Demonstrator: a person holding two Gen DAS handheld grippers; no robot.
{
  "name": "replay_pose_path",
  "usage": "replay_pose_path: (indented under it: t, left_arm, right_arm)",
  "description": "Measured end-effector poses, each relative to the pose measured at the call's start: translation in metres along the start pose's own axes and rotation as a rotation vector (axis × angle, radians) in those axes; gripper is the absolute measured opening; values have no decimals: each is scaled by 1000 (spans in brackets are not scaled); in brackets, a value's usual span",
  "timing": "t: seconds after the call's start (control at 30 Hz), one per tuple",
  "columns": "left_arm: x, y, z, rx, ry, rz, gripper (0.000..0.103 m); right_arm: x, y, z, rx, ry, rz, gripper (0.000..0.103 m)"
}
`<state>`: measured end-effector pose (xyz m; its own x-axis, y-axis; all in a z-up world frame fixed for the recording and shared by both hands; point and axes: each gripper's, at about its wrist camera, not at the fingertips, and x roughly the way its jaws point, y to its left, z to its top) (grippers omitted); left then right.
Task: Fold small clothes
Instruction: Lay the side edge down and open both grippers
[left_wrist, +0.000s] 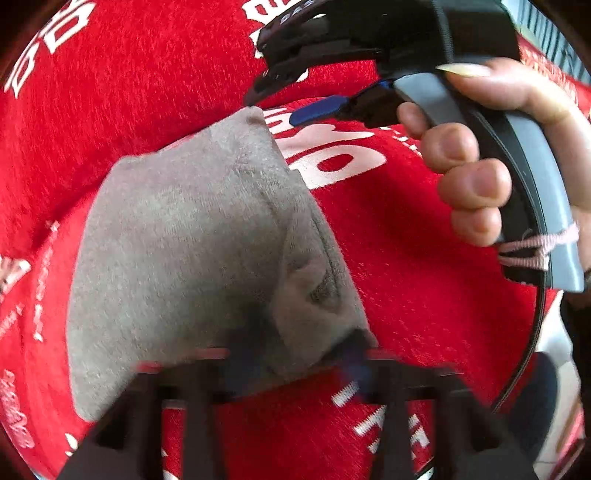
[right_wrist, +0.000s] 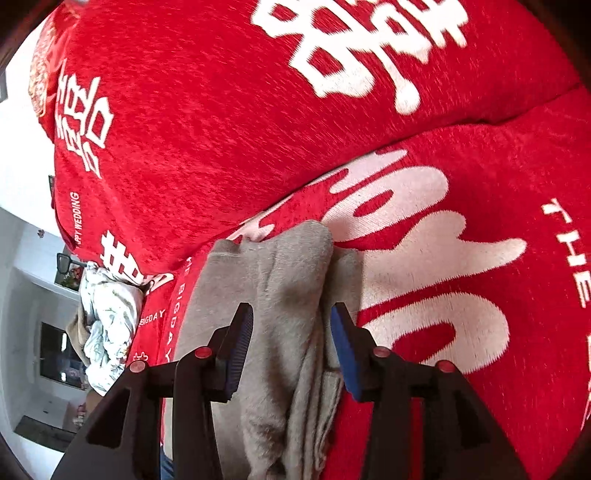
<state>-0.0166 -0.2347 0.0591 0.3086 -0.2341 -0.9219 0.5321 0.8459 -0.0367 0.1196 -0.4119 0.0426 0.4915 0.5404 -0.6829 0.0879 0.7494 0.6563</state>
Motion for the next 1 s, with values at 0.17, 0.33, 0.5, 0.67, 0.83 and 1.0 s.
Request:
replay_pose_path:
  t: [0.17, 0.33, 0.5, 0.67, 0.83, 1.0]
  left_arm:
    - [-29, 16, -9, -51, -35, -78, 84]
    - [-69, 53, -16, -101, -138, -162, 84]
    - [-77, 108, -9, -233, -181, -79, 84]
    - [-22, 151, -3, -353, -47, 17, 85]
    - [-3, 166, -15, -397, -36, -21, 102]
    - [-22, 175, 7, -370, -98, 17, 101]
  right_arm:
    - [-11, 23, -10, -61, 3, 7, 49]
    - [-8, 51, -23, -129, 23, 54, 58]
    - [13, 60, -33, -109, 76, 112, 58]
    - [27, 37, -40, -82, 81, 22, 57]
    - [23, 16, -43, -32, 47, 56, 54]
    - [17, 38, -25, -86, -4, -9, 60]
